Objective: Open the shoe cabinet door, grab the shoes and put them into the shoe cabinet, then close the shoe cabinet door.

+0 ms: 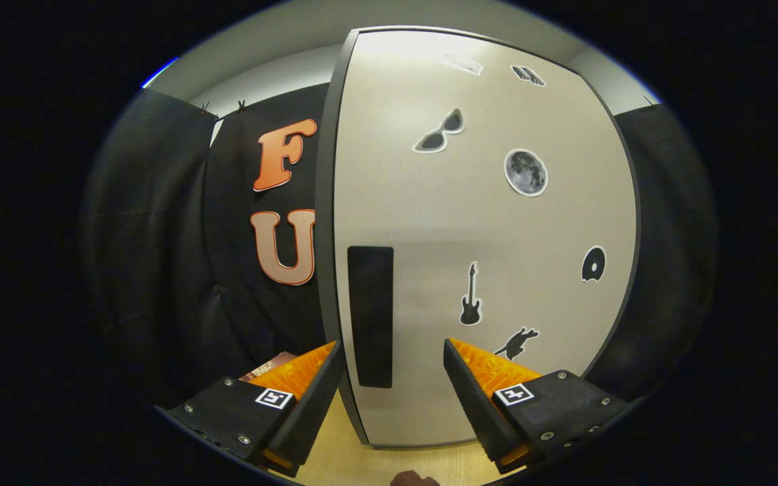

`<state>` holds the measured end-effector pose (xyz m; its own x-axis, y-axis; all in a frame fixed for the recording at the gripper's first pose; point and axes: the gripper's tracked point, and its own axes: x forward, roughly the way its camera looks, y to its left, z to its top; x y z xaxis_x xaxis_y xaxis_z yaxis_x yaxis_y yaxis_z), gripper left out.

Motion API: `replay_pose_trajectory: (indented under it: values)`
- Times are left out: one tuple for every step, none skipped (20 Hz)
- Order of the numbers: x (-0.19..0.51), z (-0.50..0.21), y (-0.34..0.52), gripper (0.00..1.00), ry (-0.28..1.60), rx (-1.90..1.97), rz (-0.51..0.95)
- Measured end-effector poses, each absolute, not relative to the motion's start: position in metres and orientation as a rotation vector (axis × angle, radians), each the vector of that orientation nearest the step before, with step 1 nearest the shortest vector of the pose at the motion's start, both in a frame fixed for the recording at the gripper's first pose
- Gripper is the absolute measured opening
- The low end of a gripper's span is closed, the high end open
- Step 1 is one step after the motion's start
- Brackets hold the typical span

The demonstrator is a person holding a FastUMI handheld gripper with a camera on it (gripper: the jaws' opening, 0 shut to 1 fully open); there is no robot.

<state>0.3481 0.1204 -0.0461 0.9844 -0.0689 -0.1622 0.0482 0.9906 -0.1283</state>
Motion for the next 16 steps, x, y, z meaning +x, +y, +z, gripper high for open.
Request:
replay_pose_trajectory:
  values:
    - [0.341, -0.041, 0.122, 0.93, 0.157, -0.129, -0.062]
    - [0.331, -0.036, 0.124, 0.93, 0.146, -0.133, -0.066]
    - [0.321, -0.031, 0.125, 0.93, 0.139, -0.137, -0.069]
    - [0.309, -0.028, 0.126, 0.93, 0.133, -0.137, -0.074]
    - [0.297, -0.026, 0.126, 0.93, 0.128, -0.136, -0.077]
    - [0.286, -0.023, 0.125, 0.93, 0.126, -0.135, -0.082]
    - [0.274, -0.021, 0.125, 0.93, 0.126, -0.132, -0.087]
    - [0.262, -0.019, 0.125, 0.93, 0.128, -0.130, -0.087]
    - [0.249, -0.016, 0.125, 0.93, 0.125, -0.132, -0.091]
    - [0.238, -0.013, 0.124, 0.93, 0.121, -0.139, -0.100]
    - [0.226, -0.011, 0.121, 0.93, 0.118, -0.145, -0.108]
    - [0.215, -0.009, 0.121, 0.93, 0.121, -0.146, -0.110]
    - [0.203, -0.008, 0.123, 0.93, 0.127, -0.147, -0.105]
    - [0.193, -0.004, 0.124, 0.93, 0.129, -0.149, -0.104]
    - [0.183, 0.001, 0.122, 0.93, 0.121, -0.152, -0.102]
    - [0.174, 0.008, 0.121, 0.93, 0.110, -0.154, -0.106]
